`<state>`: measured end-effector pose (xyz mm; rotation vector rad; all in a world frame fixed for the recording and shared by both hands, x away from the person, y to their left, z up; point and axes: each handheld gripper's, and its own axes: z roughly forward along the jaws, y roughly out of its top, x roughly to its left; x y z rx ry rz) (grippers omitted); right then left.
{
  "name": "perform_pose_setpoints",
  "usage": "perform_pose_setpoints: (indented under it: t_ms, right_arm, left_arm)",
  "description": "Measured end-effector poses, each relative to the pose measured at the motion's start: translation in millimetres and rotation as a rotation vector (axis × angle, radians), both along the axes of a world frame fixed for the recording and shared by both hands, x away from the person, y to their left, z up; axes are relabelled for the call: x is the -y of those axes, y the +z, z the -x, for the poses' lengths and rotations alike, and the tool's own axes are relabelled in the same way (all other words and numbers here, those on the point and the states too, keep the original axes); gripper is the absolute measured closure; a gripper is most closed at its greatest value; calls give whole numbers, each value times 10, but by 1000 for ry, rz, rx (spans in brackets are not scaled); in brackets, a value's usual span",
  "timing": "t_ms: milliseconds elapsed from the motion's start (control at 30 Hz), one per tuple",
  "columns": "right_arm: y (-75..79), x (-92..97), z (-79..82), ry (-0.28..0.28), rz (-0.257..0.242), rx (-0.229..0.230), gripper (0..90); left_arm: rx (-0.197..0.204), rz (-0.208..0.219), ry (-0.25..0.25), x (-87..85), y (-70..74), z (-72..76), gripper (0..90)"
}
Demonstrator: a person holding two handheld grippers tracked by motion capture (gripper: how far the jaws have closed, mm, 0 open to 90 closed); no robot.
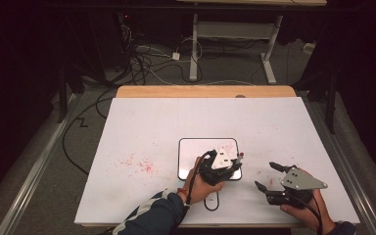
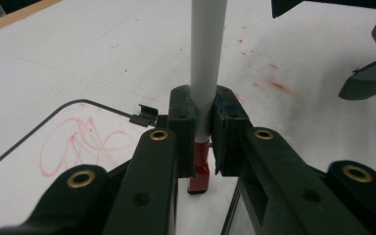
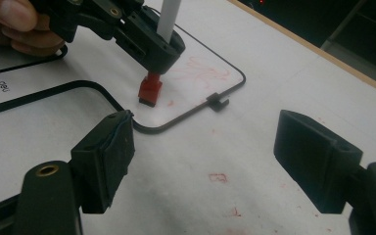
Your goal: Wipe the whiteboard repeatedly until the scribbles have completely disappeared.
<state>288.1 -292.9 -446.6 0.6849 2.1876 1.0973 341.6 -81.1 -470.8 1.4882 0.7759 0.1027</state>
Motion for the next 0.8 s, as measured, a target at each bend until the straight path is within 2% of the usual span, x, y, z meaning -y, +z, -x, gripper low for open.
perform_pose_setpoints:
  t_ms: [133, 200, 333, 400, 467, 633, 800]
  right_arm:
    - [1, 0, 6, 0, 4, 2, 235]
    - [2, 9, 7, -4, 7, 3, 236]
    - [3, 21, 6, -10, 3, 2, 235]
    - [5, 15, 9, -9, 7, 3, 235]
    - [6, 7, 9, -9, 10, 4, 236]
    - [14, 6, -3, -10, 7, 9, 235]
    - [8, 17, 2, -7, 11, 6, 235]
  left_arm:
    - [-10, 8, 36, -87, 1, -102, 785]
    - [0, -2, 59, -159, -3, -141, 785]
    - [-37, 17, 85, -272, 2, -204, 785]
    - [-33, 20, 85, -234, -4, -175, 785]
    - [-12, 8, 46, -139, -12, -103, 786]
    - [-5, -7, -29, 136, -5, 28, 785]
    - [7, -29, -33, 237, -5, -19, 785]
